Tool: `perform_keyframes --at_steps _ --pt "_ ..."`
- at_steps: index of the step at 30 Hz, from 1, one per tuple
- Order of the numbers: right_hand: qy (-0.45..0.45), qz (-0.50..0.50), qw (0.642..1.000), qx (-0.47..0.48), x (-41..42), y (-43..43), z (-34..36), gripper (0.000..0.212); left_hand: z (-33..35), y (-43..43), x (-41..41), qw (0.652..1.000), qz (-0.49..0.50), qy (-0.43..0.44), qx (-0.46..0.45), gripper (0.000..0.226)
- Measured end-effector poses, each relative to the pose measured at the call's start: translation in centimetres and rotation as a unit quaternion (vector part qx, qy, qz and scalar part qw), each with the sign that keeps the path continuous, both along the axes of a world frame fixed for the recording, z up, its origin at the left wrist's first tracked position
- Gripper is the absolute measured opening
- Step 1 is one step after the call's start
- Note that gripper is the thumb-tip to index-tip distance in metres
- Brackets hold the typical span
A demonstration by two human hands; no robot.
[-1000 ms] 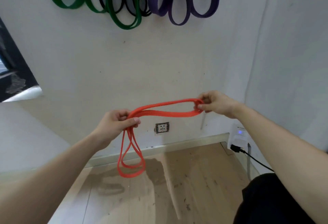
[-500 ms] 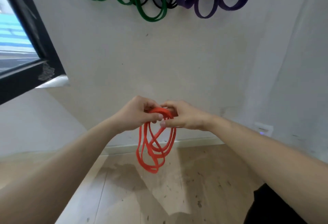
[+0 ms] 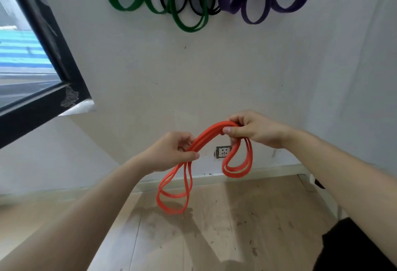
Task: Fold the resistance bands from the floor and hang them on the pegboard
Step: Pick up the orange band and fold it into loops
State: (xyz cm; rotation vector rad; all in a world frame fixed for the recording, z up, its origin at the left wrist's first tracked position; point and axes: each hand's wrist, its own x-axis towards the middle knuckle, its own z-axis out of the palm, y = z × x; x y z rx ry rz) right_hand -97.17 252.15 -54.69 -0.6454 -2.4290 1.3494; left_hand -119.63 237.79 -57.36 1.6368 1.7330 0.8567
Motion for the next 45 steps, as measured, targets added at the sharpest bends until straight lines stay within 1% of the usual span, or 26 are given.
perform_keyframes --at_steps 2,4,7,10,13,15,17,20,23,25,29,33,35,38,41,43,45 --pt "0.032 -0.025 0.999 -0.025 0.6 0.4 0.2 0.013 0.5 0.0 0.2 0.998 0.013 -0.051 0.016 0.011" --pt "0.059 -0.045 0.996 -0.043 1.0 0.7 0.3 0.015 1.4 0.1 0.9 0.989 0.04 -0.13 0.053 0.012" --pt "0.121 -0.063 0.988 -0.071 1.3 0.6 1.3 0.014 3.3 0.9 2.3 0.96 0.092 -0.243 0.108 0.015" --pt "0.187 -0.103 0.975 -0.061 1.6 0.3 3.0 0.026 5.7 2.3 3.8 0.931 0.116 -0.315 0.143 0.017" --pt "0.257 -0.153 0.954 -0.009 2.0 0.3 5.5 0.042 9.4 4.2 5.1 0.911 0.141 -0.344 0.177 0.015" --pt "0.275 -0.182 0.943 0.055 2.5 0.5 7.7 0.051 12.5 5.6 5.9 0.898 0.147 -0.362 0.2 0.014" --pt "0.284 -0.196 0.93 0.126 3.1 0.9 10.2 0.055 15.7 6.9 7.0 0.89 0.138 -0.37 0.228 0.015" --pt "0.319 -0.215 0.899 0.209 4.3 2.1 14.3 0.053 20.5 9.1 8.7 0.876 0.114 -0.374 0.281 0.019" --pt "0.331 -0.228 0.868 0.294 6.1 3.7 18.4 0.048 25.0 11.1 10.5 0.875 0.089 -0.351 0.323 0.019" --pt "0.332 -0.231 0.859 0.314 7.5 5.0 20.7 0.047 27.5 12.4 11.7 0.878 0.078 -0.331 0.338 0.019" --pt "0.341 -0.257 0.84 0.335 10.2 7.6 24.6 0.046 31.6 15.9 14.5 0.88 0.062 -0.299 0.364 0.018" --pt "0.376 -0.298 0.816 0.322 11.6 10.7 27.3 0.046 33.3 19.8 18.1 0.861 0.091 -0.282 0.413 0.012" --pt "0.383 -0.308 0.812 0.314 11.7 12.2 28.2 0.046 33.2 21.8 19.4 0.85 0.114 -0.261 0.443 0.01" --pt "0.381 -0.315 0.809 0.318 11.8 14.3 29.1 0.047 33.6 24.2 20.5 0.841 0.152 -0.182 0.486 0.007" --pt "0.373 -0.314 0.809 0.328 11.9 16.1 29.7 0.05 34.4 25.8 21.1 0.835 0.202 -0.087 0.504 0.008" --pt "0.357 -0.314 0.811 0.341 11.7 17.2 29.9 0.051 34.5 26.8 21.1 0.82 0.233 -0.02 0.522 0.013" --pt "0.334 -0.313 0.816 0.352 11.3 18.2 30.0 0.051 34.3 27.4 21.0 0.798 0.257 0.037 0.544 0.019"
